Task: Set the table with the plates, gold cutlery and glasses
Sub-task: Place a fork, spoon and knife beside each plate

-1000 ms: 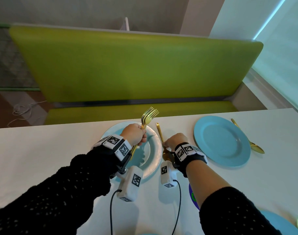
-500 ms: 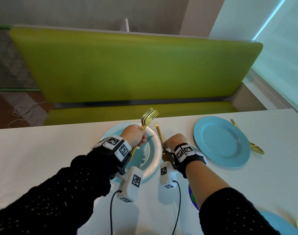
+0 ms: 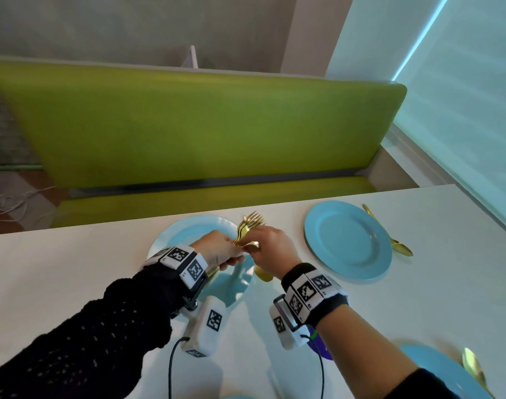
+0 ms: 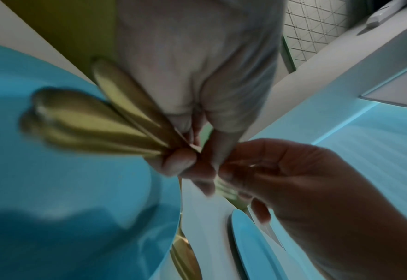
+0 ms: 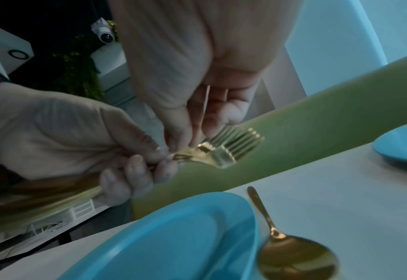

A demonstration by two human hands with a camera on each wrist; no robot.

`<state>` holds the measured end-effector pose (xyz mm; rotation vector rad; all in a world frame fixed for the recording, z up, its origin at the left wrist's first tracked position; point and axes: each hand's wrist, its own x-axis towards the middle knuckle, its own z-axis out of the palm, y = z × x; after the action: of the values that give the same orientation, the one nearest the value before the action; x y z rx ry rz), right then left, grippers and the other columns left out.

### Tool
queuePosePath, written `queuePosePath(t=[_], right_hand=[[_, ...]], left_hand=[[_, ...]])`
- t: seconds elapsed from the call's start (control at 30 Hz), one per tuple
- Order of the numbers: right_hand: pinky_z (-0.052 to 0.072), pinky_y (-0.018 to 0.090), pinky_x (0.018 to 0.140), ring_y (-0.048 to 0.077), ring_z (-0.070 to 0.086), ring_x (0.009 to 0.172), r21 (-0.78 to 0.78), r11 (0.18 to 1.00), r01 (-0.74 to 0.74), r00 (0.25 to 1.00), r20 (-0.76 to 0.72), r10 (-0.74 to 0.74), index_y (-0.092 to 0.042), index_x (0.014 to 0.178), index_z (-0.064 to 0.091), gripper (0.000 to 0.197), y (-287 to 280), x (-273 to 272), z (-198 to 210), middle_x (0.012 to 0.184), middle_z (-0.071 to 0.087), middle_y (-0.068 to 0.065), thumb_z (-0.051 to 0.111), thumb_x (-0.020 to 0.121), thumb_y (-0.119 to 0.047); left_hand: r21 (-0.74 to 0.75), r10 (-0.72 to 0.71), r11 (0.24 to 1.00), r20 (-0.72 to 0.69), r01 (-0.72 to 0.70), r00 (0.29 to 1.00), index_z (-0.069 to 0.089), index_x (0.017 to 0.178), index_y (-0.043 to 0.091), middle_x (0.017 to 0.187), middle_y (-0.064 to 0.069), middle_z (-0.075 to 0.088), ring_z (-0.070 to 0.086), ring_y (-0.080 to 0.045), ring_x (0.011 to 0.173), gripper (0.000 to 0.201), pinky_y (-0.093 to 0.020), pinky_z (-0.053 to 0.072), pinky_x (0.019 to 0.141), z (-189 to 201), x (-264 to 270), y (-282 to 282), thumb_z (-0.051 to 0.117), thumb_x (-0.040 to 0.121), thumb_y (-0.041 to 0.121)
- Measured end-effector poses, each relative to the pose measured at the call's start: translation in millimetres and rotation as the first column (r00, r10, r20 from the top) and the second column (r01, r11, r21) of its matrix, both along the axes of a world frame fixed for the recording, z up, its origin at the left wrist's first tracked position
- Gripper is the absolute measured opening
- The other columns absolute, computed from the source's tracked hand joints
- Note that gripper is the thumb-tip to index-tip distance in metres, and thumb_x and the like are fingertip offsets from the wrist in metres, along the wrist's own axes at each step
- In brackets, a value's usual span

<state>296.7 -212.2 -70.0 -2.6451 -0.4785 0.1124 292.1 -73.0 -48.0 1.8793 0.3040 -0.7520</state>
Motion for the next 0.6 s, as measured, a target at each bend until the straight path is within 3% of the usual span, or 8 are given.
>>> queuePosePath(t=[0.1,0.2,0.3,0.4,0.5,0.6], right_hand=[[0.048,0.032,0.082,0.022,0.059,0.102,-0.154,0.985,-0.074,0.996,-0.069,0.064,-0.027,0.102,0.071,0.02,-8.6,-5.8,4.0,0.106,0.068,0.0,0.058,0.087,-0.024],[0.049,0.034,0.083,0.022,0.059,0.102,-0.191,0.977,-0.093,0.993,-0.096,0.075,-0.027,0.106,0.069,0.022,-17.8,-12.8,10.6,0.108,0.068,0.0,0.056,0.089,-0.022],[0.052,0.035,0.082,0.023,0.06,0.1,-0.23,0.964,-0.133,0.984,-0.144,0.101,-0.025,0.107,0.069,0.025,-24.9,-16.7,18.6,0.106,0.068,0.001,0.055,0.089,-0.016],[0.051,0.036,0.085,0.023,0.059,0.1,-0.264,0.952,-0.154,0.979,-0.17,0.112,-0.023,0.105,0.07,0.024,-33.7,-18.6,26.1,0.106,0.067,0.002,0.053,0.09,-0.017],[0.05,0.034,0.084,0.022,0.058,0.1,-0.234,0.965,-0.12,0.978,-0.193,0.075,-0.02,0.103,0.072,0.02,-45.9,-18.4,28.7,0.107,0.067,0.002,0.055,0.091,-0.022],[0.05,0.032,0.083,0.023,0.061,0.096,-0.207,0.978,0.04,0.973,-0.214,-0.085,-0.019,0.096,0.074,0.017,-62.0,-11.3,24.6,0.103,0.066,0.003,0.058,0.09,-0.02]], left_hand=[[-0.013,-0.042,0.999,-0.049,0.041,0.998,0.06,0.075,0.0,0.069,-0.008,0.062,0.048,-0.011,0.053,0.022,-0.019,0.034,0.046,5.4,-4.1,-8.9,0.043,0.087,-0.008],[-0.064,-0.012,0.998,-0.077,0.007,0.997,0.061,0.08,-0.005,0.071,-0.014,0.064,0.049,-0.011,0.045,0.027,-0.019,0.033,0.041,11.8,-8.6,-17.7,0.036,0.09,-0.003],[-0.093,-0.034,0.995,-0.079,0.026,0.996,0.059,0.083,-0.004,0.078,-0.018,0.062,0.052,-0.015,0.053,0.032,-0.02,0.035,0.043,14.1,-11.9,-25.8,0.03,0.095,0.002],[-0.095,-0.043,0.995,-0.083,0.035,0.996,0.055,0.078,0.0,0.076,-0.02,0.063,0.057,-0.022,0.062,0.03,-0.025,0.044,0.052,16.9,-12.7,-32.7,0.032,0.097,0.002],[-0.074,-0.016,0.997,-0.043,0.013,0.999,0.055,0.074,-0.001,0.067,-0.019,0.065,0.061,-0.03,0.067,0.023,-0.039,0.053,0.07,16.3,-5.6,-35.3,0.043,0.094,-0.001],[-0.052,0.141,0.989,-0.006,-0.141,0.99,0.052,0.087,0.0,0.065,-0.012,0.066,0.06,-0.024,0.06,0.013,-0.032,0.05,0.06,15.7,5.1,-31.1,0.043,0.096,0.002]])
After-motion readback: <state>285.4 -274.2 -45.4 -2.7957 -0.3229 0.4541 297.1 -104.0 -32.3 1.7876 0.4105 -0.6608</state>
